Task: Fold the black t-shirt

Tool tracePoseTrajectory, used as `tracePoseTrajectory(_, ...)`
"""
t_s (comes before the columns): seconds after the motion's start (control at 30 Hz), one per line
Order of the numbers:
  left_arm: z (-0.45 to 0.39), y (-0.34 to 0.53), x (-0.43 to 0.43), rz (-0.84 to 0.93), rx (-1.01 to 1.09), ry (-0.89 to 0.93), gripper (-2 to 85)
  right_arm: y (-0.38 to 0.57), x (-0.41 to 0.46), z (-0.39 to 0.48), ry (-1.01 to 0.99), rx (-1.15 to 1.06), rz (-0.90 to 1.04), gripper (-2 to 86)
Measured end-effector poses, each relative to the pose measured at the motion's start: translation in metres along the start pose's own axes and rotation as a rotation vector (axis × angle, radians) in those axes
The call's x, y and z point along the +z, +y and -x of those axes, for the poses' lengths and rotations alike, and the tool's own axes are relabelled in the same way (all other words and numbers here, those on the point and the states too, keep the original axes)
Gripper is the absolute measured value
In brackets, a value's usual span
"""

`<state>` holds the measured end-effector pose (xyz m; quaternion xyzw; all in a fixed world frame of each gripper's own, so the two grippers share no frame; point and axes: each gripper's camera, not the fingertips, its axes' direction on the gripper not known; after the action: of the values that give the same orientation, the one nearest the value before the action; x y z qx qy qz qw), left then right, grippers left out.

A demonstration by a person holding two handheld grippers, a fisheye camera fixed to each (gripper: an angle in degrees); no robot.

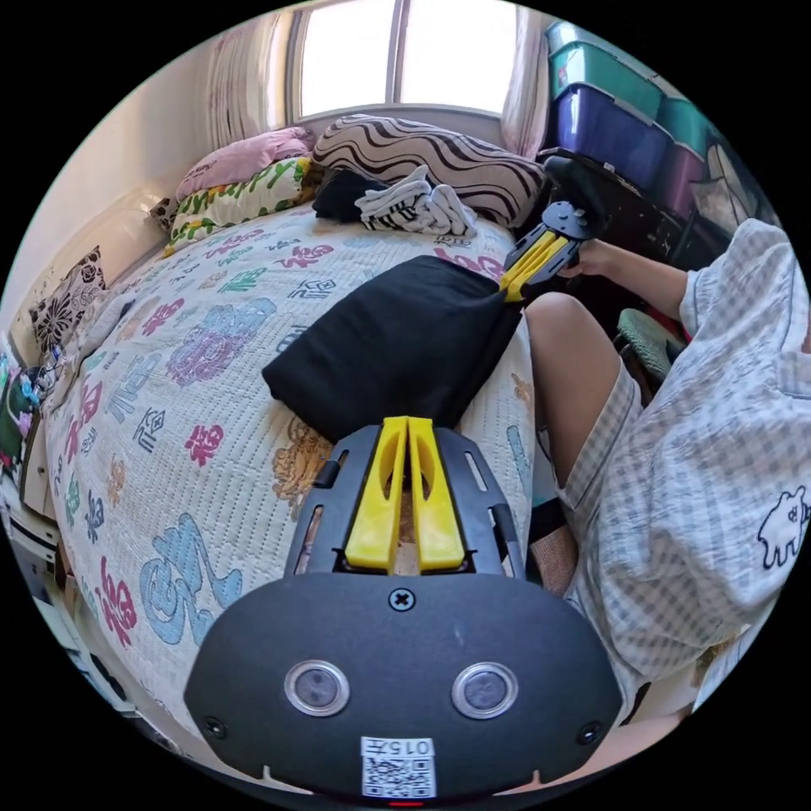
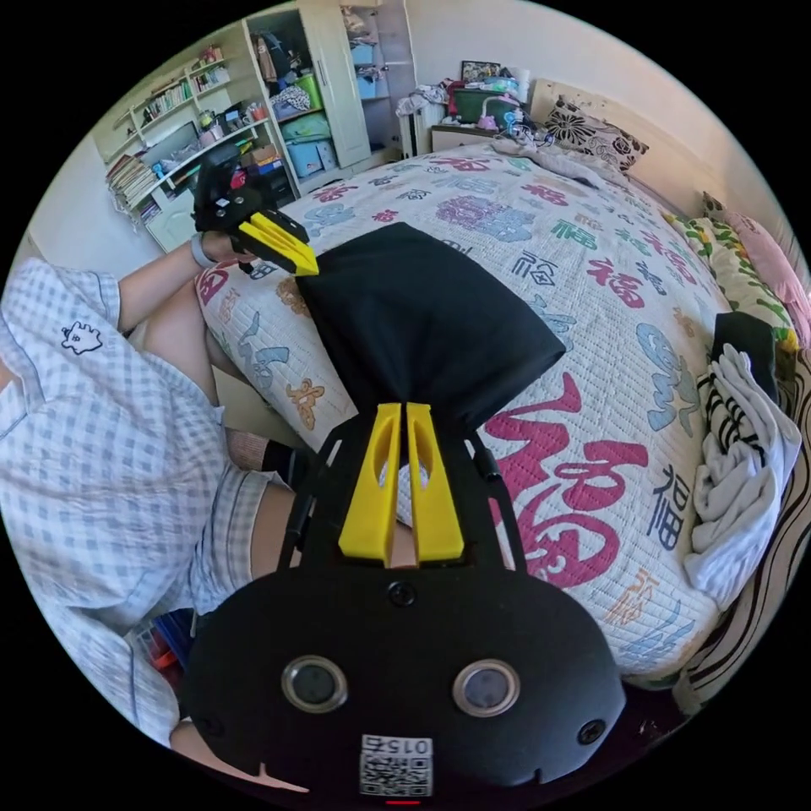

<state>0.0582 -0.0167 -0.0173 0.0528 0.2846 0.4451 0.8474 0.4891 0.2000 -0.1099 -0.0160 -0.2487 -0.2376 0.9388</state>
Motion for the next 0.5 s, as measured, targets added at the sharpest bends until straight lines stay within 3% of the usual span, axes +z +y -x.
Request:
tracePoseTrajectory(0.3,0.025,0.011,0.025,0.053,-0.099,0.006,-0.6,0.022,0.018,-0.029,-0.081,0.050,0.084,-0.1)
tracePoseTrajectory(0.43,0.049,0.011,0.020,-0.002,-0.209,0.079,1.2,0.042,0.000,-0.068,-0.264,0.179,-0.018,3.9)
tracePoseTrajectory(0.5,0.081,0.017,0.014,-0.080,-0.351,0.176,7.6,0.063,-0.013,-0.098,-0.327,0.300,-0.110,6.8)
